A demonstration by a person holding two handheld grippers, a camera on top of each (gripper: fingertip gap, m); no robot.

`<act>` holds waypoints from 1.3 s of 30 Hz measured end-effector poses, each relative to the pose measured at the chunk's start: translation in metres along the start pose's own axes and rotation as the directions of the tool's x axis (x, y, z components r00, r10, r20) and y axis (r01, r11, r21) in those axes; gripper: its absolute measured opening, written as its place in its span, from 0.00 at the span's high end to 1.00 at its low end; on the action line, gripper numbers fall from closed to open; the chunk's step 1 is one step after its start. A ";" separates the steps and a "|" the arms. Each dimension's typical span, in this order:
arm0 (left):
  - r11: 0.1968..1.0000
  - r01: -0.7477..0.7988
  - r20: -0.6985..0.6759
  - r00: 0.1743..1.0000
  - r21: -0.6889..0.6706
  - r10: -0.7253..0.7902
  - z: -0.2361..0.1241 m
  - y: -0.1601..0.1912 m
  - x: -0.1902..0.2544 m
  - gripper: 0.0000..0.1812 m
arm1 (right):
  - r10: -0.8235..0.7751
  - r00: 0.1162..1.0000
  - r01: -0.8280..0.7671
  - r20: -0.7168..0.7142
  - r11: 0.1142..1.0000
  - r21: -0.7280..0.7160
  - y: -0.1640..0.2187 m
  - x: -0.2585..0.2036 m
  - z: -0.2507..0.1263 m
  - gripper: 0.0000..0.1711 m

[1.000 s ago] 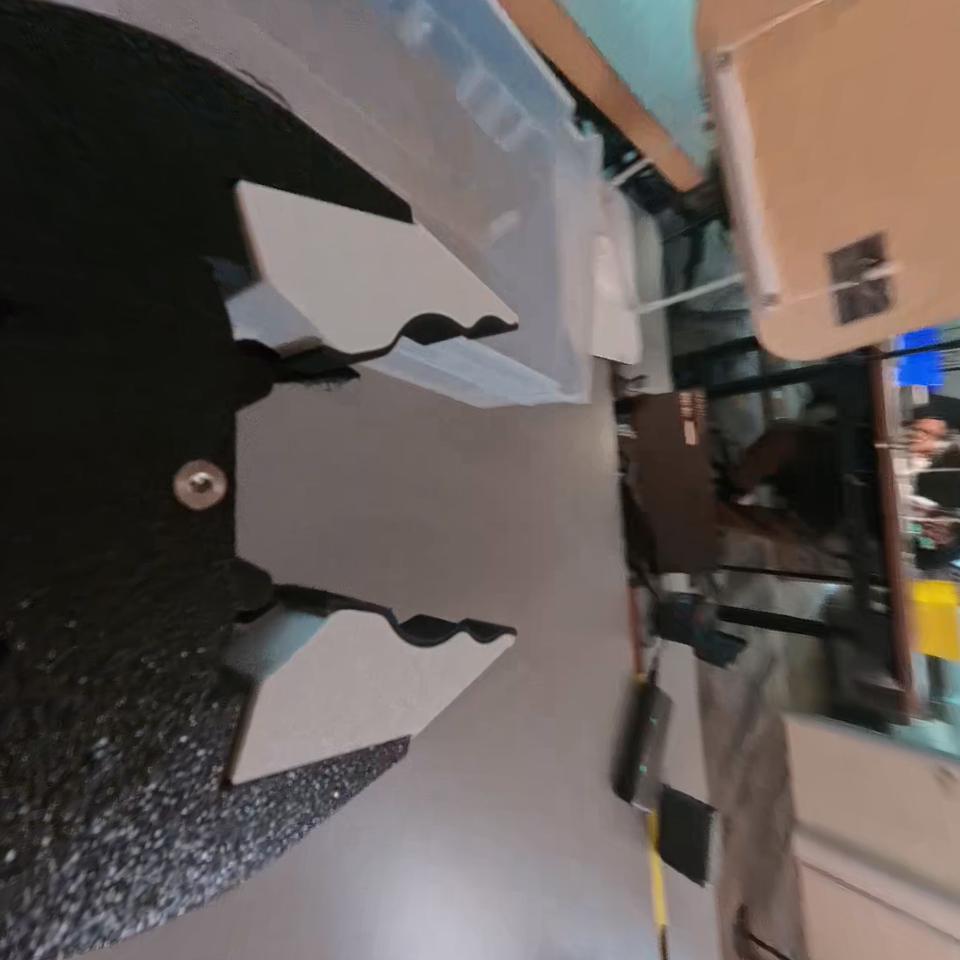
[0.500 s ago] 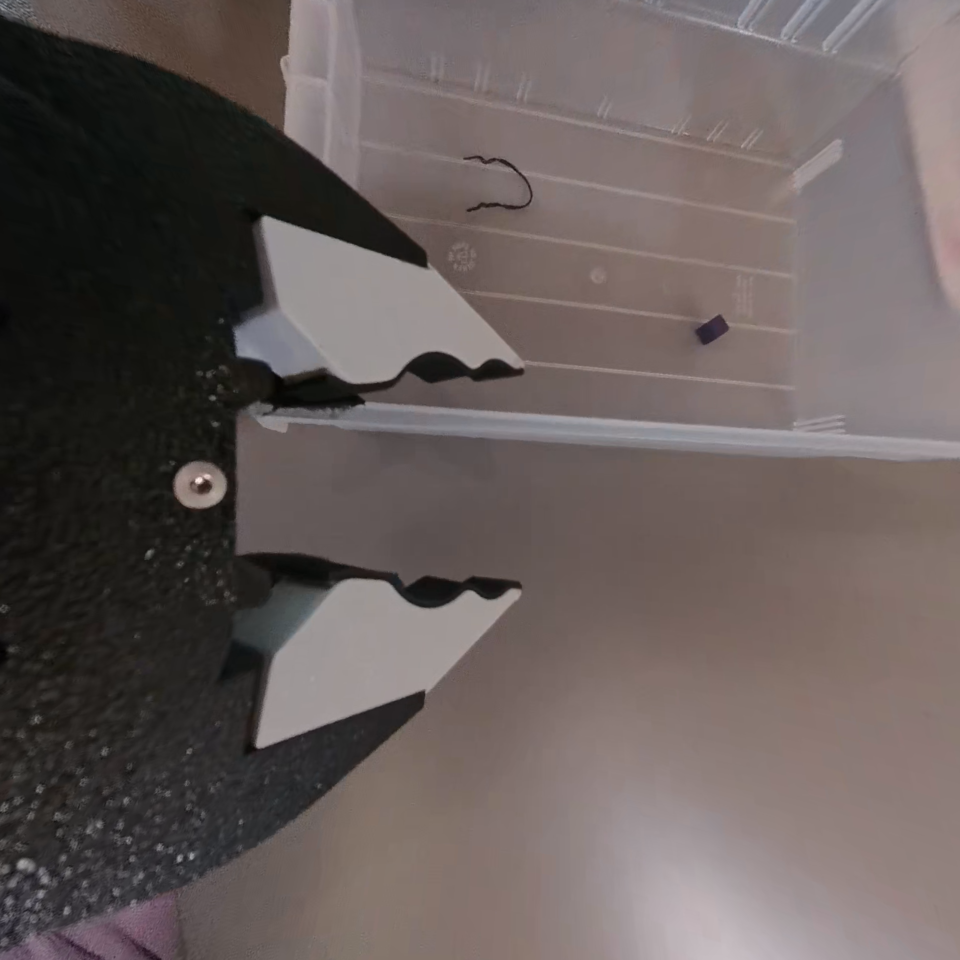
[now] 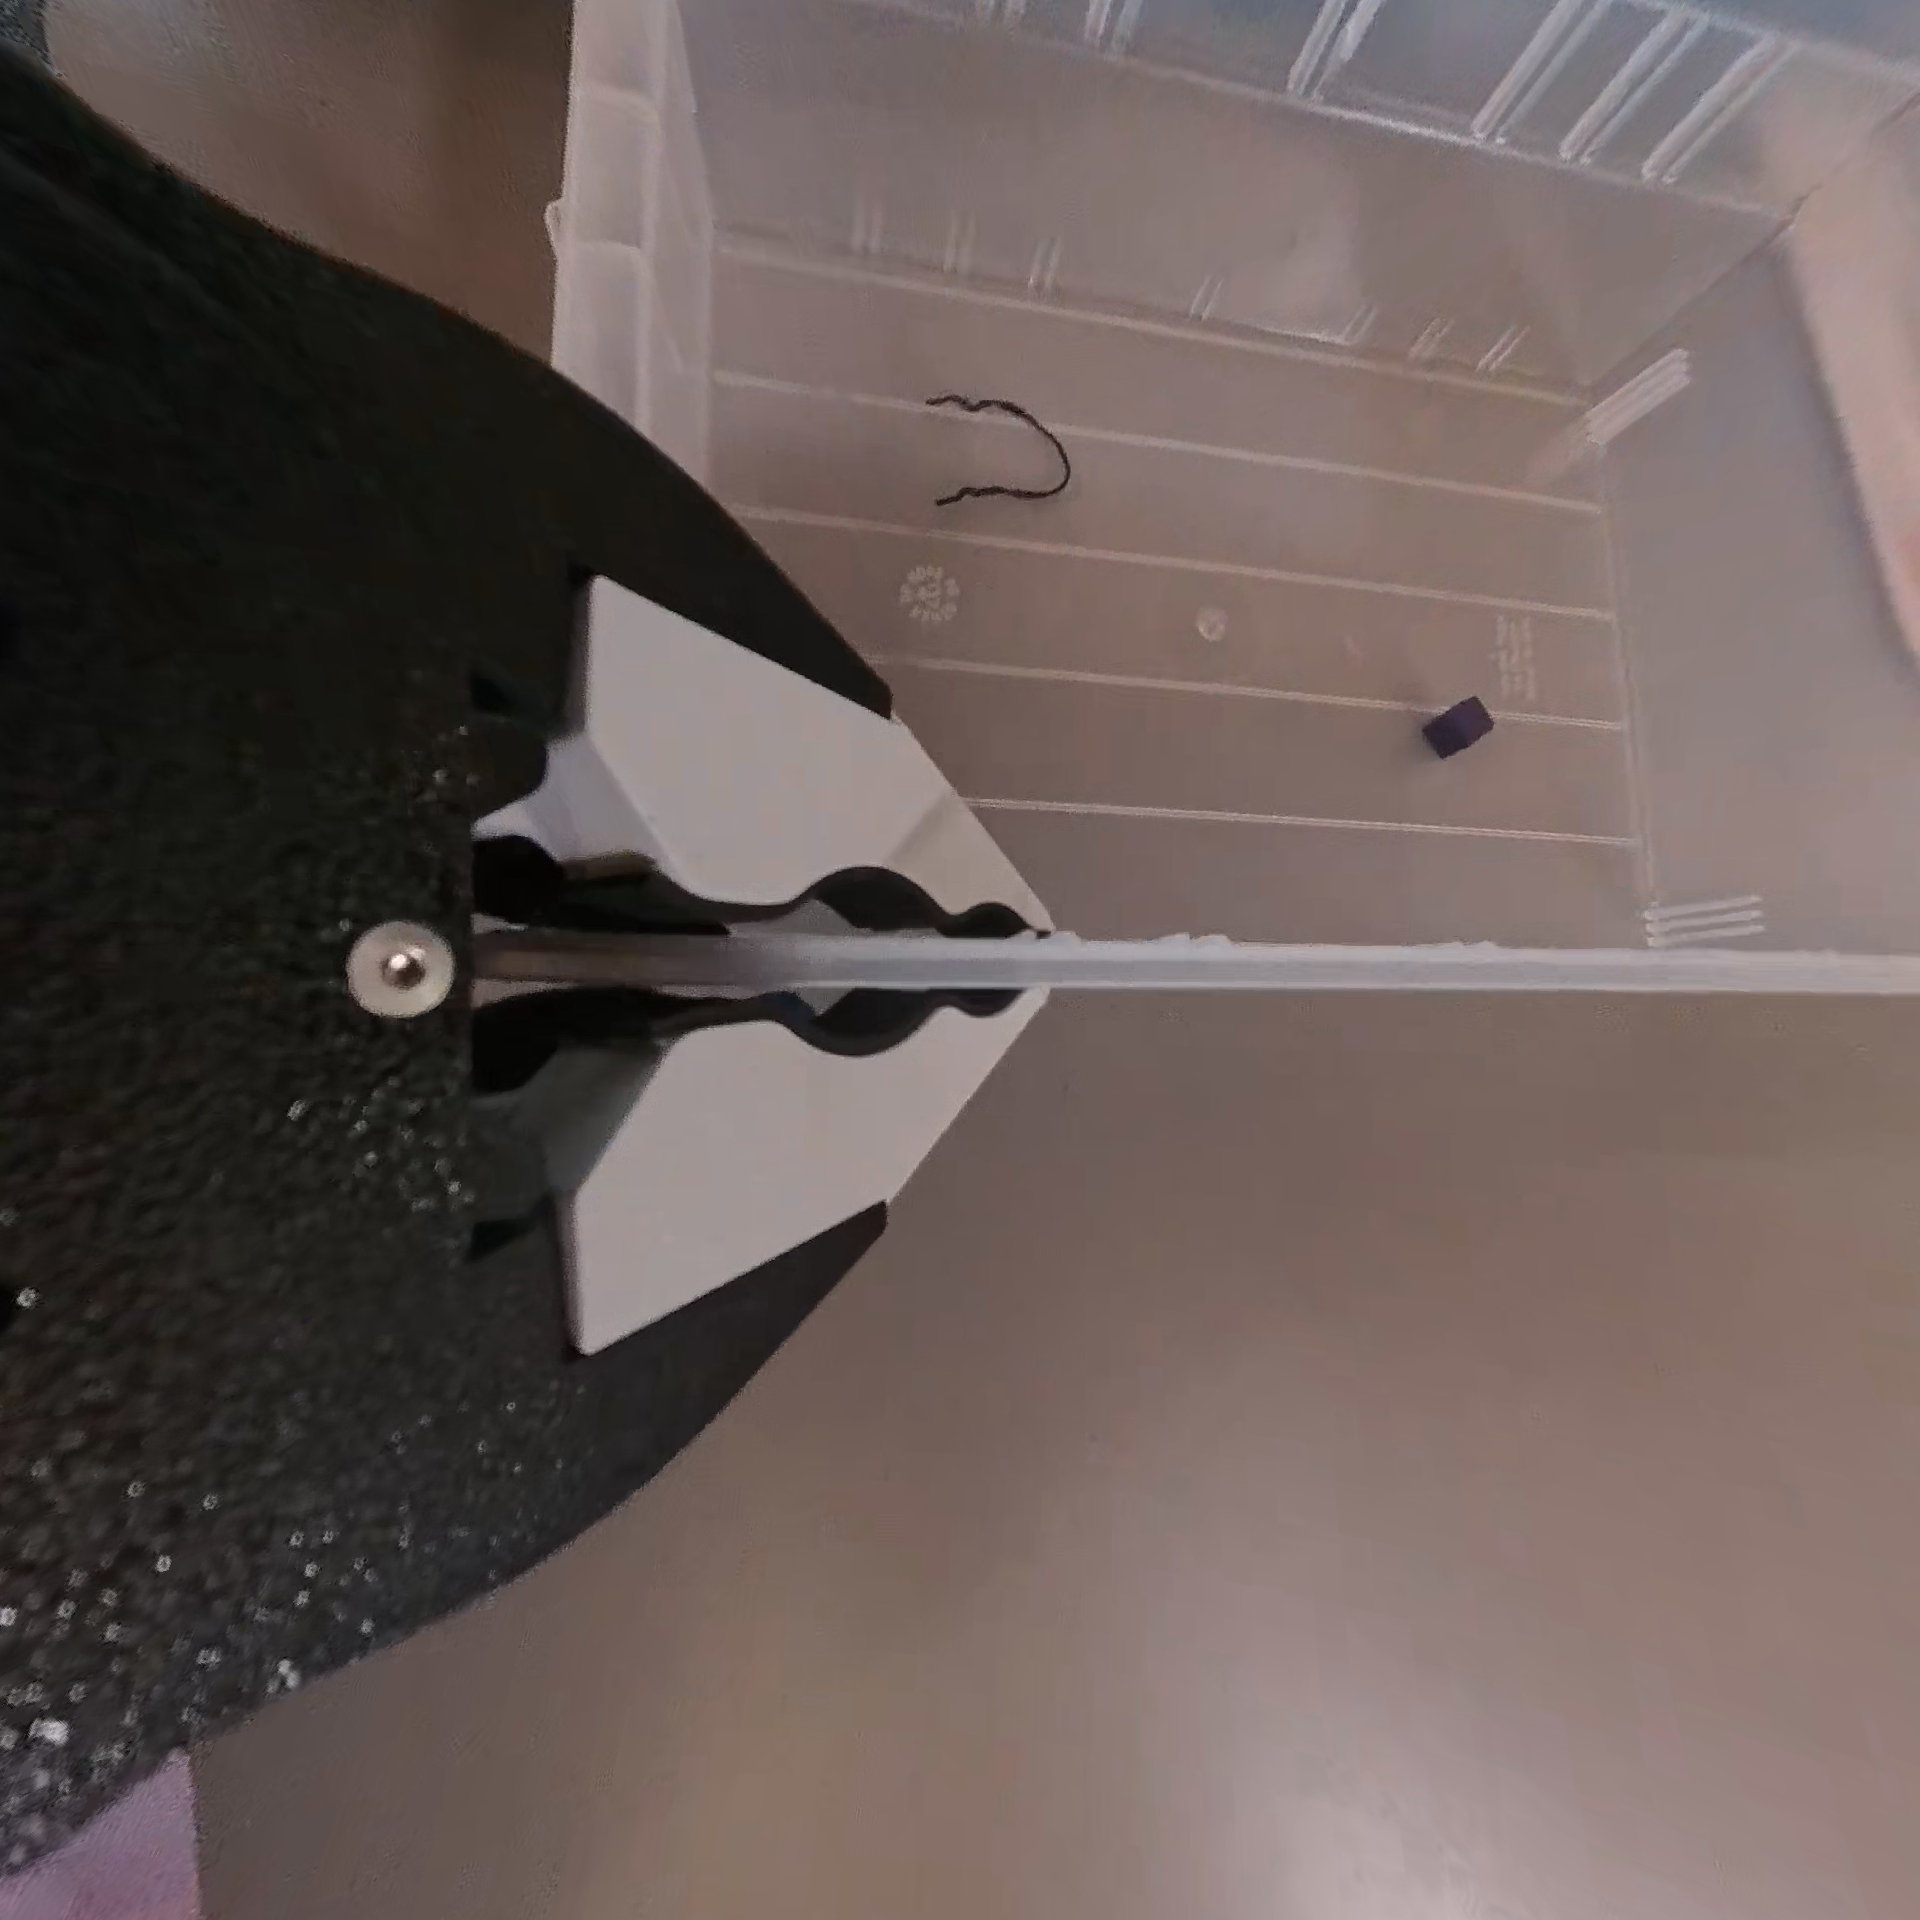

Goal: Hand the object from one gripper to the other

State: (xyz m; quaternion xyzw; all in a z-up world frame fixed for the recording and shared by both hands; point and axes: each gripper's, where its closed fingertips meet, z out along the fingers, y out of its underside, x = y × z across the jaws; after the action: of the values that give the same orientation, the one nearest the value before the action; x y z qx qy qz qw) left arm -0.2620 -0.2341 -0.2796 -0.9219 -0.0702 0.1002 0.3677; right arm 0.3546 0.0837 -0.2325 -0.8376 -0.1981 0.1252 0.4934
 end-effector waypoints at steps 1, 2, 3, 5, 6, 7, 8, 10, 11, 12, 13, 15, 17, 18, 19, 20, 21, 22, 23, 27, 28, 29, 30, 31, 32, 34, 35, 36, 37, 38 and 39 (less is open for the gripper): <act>1.000 -0.012 0.015 1.000 0.016 0.012 -0.001 -0.002 0.001 0.99 | 0.000 1.000 0.000 0.021 1.000 0.005 -0.001 -0.017 0.003 0.94; 0.999 -0.019 0.027 0.999 0.039 0.018 -0.004 -0.005 0.002 0.99 | -0.001 0.999 0.001 0.045 1.000 0.009 -0.003 -0.034 0.006 0.94; 0.998 -0.027 0.043 0.999 0.062 0.024 -0.008 -0.009 0.003 0.99 | -0.006 0.997 0.005 0.072 1.000 0.014 -0.005 -0.053 0.010 0.94; 0.994 -0.018 0.060 0.998 0.111 0.011 -0.020 -0.016 0.003 0.98 | -0.027 0.991 0.023 0.130 0.999 0.028 -0.010 -0.090 0.019 0.94; 0.991 -0.013 0.070 0.998 0.134 0.004 -0.027 -0.020 0.003 0.98 | -0.038 0.987 0.033 0.159 0.999 0.037 -0.013 -0.109 0.025 0.95; 0.987 -0.012 0.081 0.997 0.158 -0.001 -0.035 -0.023 0.003 0.97 | -0.048 0.981 0.041 0.189 0.998 0.044 -0.016 -0.128 0.030 0.95; 0.983 -0.009 0.087 0.996 0.181 -0.007 -0.043 -0.025 0.003 0.98 | -0.056 0.974 0.046 0.217 0.998 0.051 -0.019 -0.147 0.037 0.96; 0.974 -0.030 0.111 0.994 0.224 0.005 -0.059 -0.028 0.004 0.98 | -0.073 0.962 0.056 0.264 0.996 0.071 -0.026 -0.183 0.050 0.97; 0.969 -0.048 0.131 0.991 0.242 0.017 -0.069 -0.030 0.005 0.98 | -0.088 0.956 0.066 0.282 0.994 0.084 -0.030 -0.201 0.056 0.98; 0.964 -0.068 0.153 0.988 0.258 0.028 -0.078 -0.032 0.006 0.98 | -0.100 0.949 0.074 0.297 0.992 0.097 -0.033 -0.219 0.062 0.98; 0.958 -0.089 0.178 0.983 0.274 0.040 -0.089 -0.034 0.006 0.98 | -0.109 0.941 0.079 0.321 0.991 0.107 -0.036 -0.238 0.067 0.98; 0.944 -0.120 0.225 0.973 0.306 0.051 -0.110 -0.039 0.008 0.98 | -0.110 0.916 0.069 0.386 0.991 0.118 -0.041 -0.276 0.074 0.98; 0.932 -0.143 0.264 0.963 0.332 0.054 -0.131 -0.044 0.009 0.98 | -0.104 0.895 0.047 0.433 0.989 0.140 -0.044 -0.314 0.077 0.98; 0.926 -0.153 0.281 0.958 0.345 0.054 -0.141 -0.046 0.010 0.98 | -0.103 0.888 0.038 0.448 0.988 0.152 -0.045 -0.332 0.077 0.97; 0.920 -0.163 0.297 0.953 0.356 0.054 -0.149 -0.048 0.011 0.97 | -0.102 0.880 0.027 0.464 0.986 0.165 -0.045 -0.350 0.076 0.96; 0.915 -0.173 0.312 0.948 0.366 0.054 -0.158 -0.051 0.012 0.97 | -0.105 0.867 0.019 0.487 0.984 0.178 -0.043 -0.370 0.073 0.94; 0.910 -0.183 0.326 0.944 0.373 0.055 -0.165 -0.053 0.013 0.97 | -0.110 0.842 0.012 0.528 0.983 0.186 -0.041 -0.391 0.068 0.90; 0.904 -0.196 0.343 0.938 0.379 0.060 -0.171 -0.057 0.014 0.97 | -0.119 0.801 0.008 0.587 0.982 0.188 -0.039 -0.414 0.061 0.83; 0.899 -0.210 0.358 0.931 0.385 0.064 -0.177 -0.060 0.016 0.97 | -0.135 0.743 0.011 0.656 0.982 0.189 -0.035 -0.437 0.052 0.76; 0.872 -0.274 0.405 0.909 0.406 0.097 -0.192 -0.078 0.028 0.97 | -0.102 0.465 -0.036 0.880 0.990 0.133 -0.031 -0.492 0.013 0.67; 0.864 -0.290 0.411 0.905 0.412 0.108 -0.195 -0.083 0.032 0.97 | -0.099 0.439 -0.080 0.893 0.986 0.149 -0.039 -0.490 0.005 0.66; 0.856 -0.305 0.414 0.902 0.418 0.120 -0.198 -0.088 0.038 0.97 | -0.127 0.434 -0.118 0.892 0.974 0.196 -0.047 -0.483 -0.002 0.67; 0.847 -0.319 0.415 0.900 0.426 0.130 -0.201 -0.093 0.044 0.97 | -0.164 0.449 -0.147 0.878 0.956 0.253 -0.056 -0.472 -0.008 0.67; 0.837 -0.330 0.413 0.900 0.437 0.139 -0.204 -0.098 0.052 0.97 | -0.201 0.476 -0.171 0.856 0.934 0.314 -0.064 -0.458 -0.012 0.67; 0.825 -0.341 0.409 0.900 0.451 0.149 -0.206 -0.104 0.060 0.97 | -0.235 0.505 -0.193 0.830 0.907 0.374 -0.072 -0.442 -0.016 0.67; 0.797 -0.361 0.387 0.905 0.485 0.174 -0.209 -0.119 0.080 0.97 | -0.301 0.581 -0.212 0.756 0.841 0.498 -0.085 -0.402 -0.023 0.68; 0.781 -0.373 0.371 0.908 0.501 0.196 -0.210 -0.127 0.093 0.97 | -0.338 0.632 -0.201 0.698 0.797 0.569 -0.089 -0.378 -0.025 0.69; 0.764 -0.382 0.345 0.912 0.520 0.221 -0.210 -0.136 0.107 0.97 | -0.375 0.688 -0.172 0.621 0.747 0.642 -0.091 -0.352 -0.026 0.70; 0.745 -0.392 0.316 0.915 0.540 0.252 -0.209 -0.145 0.123 0.97 | -0.413 0.741 -0.122 0.529 0.692 0.711 -0.091 -0.325 -0.026 0.71; 0.725 -0.399 0.282 0.916 0.561 0.286 -0.206 -0.154 0.141 0.97 | -0.450 0.786 -0.052 0.424 0.635 0.771 -0.088 -0.297 -0.025 0.73; 0.706 -0.402 0.240 0.915 0.583 0.324 -0.203 -0.163 0.160 0.97 | -0.484 0.819 0.037 0.306 0.579 0.815 -0.083 -0.270 -0.023 0.75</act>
State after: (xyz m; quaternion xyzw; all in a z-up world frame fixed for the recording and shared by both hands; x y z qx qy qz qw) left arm -0.0683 -0.2190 -0.0436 -0.7367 0.1278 0.2429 0.6181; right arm 0.1066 -0.0208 -0.1443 -0.4359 -0.3703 0.3328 0.7497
